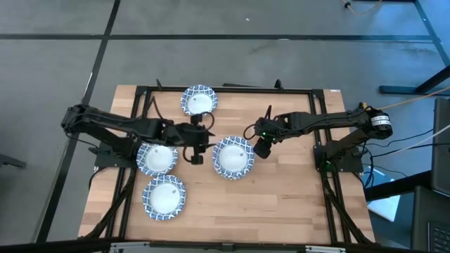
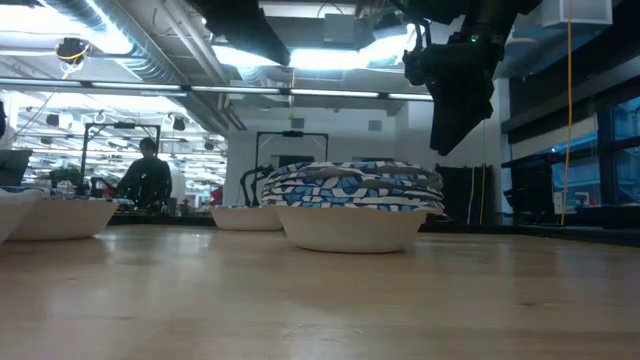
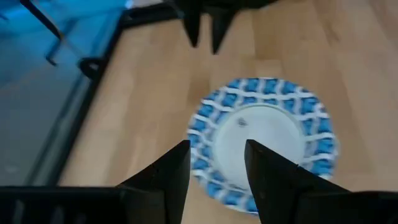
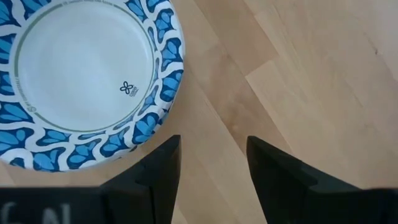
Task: Nest bowls inside each other
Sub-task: Stack the white bowl on top of the other white bowl
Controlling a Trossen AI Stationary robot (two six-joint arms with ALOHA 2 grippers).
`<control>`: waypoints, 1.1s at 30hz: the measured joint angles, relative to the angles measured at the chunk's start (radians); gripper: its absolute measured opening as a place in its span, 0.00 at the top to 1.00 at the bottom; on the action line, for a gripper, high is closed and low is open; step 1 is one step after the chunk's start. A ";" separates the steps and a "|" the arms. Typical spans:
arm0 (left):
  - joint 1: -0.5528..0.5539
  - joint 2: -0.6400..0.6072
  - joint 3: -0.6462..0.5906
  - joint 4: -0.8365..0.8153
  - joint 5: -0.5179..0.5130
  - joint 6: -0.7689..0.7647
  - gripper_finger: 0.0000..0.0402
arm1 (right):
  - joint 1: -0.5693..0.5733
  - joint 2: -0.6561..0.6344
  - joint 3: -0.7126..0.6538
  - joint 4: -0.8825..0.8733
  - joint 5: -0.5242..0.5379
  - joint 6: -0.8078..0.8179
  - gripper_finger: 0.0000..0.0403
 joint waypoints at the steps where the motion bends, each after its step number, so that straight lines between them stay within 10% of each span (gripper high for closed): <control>1: 0.005 -0.008 0.000 -0.006 -0.011 0.024 0.63 | 0.000 0.000 0.000 0.000 0.000 -0.002 0.54; 10: 0.090 -0.008 -0.008 -0.129 -0.099 0.048 0.63 | 0.000 -0.001 -0.010 0.006 0.001 -0.005 0.54; 15: 0.271 -0.006 -0.098 -0.133 0.120 0.006 0.63 | 0.000 -0.001 -0.025 0.008 0.001 -0.005 0.54; 33: 0.564 -0.006 -0.303 0.092 0.159 0.273 0.64 | 0.000 -0.001 -0.026 0.013 0.001 -0.036 0.54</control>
